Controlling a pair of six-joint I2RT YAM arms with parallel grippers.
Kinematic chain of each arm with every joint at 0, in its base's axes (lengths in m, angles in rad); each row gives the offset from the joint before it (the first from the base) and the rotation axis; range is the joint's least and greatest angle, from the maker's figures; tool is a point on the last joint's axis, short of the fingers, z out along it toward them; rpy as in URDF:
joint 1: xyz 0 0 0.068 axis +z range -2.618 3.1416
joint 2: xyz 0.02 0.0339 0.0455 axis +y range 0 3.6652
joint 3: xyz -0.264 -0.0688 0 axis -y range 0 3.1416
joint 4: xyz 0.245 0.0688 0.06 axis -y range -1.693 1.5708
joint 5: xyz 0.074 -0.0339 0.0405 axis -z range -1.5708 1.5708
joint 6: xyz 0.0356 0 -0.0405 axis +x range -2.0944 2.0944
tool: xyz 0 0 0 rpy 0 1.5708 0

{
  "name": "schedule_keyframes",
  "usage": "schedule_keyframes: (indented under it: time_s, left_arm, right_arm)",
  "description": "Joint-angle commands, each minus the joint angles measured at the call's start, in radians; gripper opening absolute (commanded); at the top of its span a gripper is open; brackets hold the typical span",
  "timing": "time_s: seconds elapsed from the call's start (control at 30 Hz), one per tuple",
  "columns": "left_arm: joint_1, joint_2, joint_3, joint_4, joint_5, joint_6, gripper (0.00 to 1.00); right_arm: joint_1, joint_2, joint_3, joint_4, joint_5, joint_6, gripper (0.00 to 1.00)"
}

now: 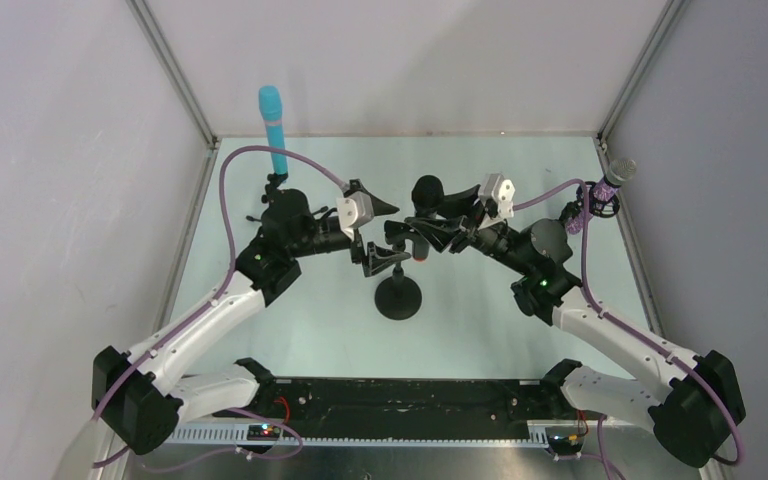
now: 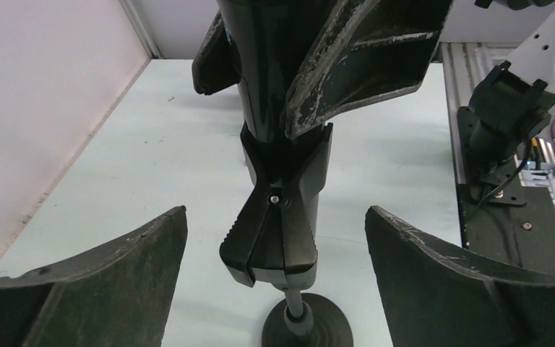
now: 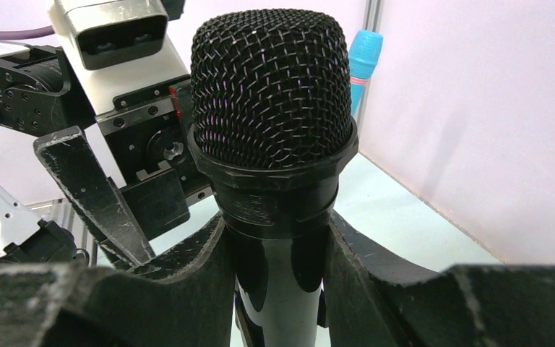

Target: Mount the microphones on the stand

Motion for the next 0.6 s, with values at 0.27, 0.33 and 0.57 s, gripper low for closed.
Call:
schedule_keyframes:
  time_s: [0.27,0.33,0.57]
  left_arm:
    - [-0.004,-0.045,0.004,0.006,-0.064,0.017,1.0]
    - [-0.004,-0.05,0.003,0.006,-0.07,0.018,1.0]
    - [-0.004,-0.065,0.004,0.007,-0.088,0.024,1.0]
  right_arm:
    - [0.008,-0.002,0.027,0.049,-0.002,-0.015,0.07]
    - [0.007,-0.003,0.027,0.048,-0.002,-0.014,0.12]
    - [0.008,-0.009,0.027,0.043,0.002,-0.013,0.32]
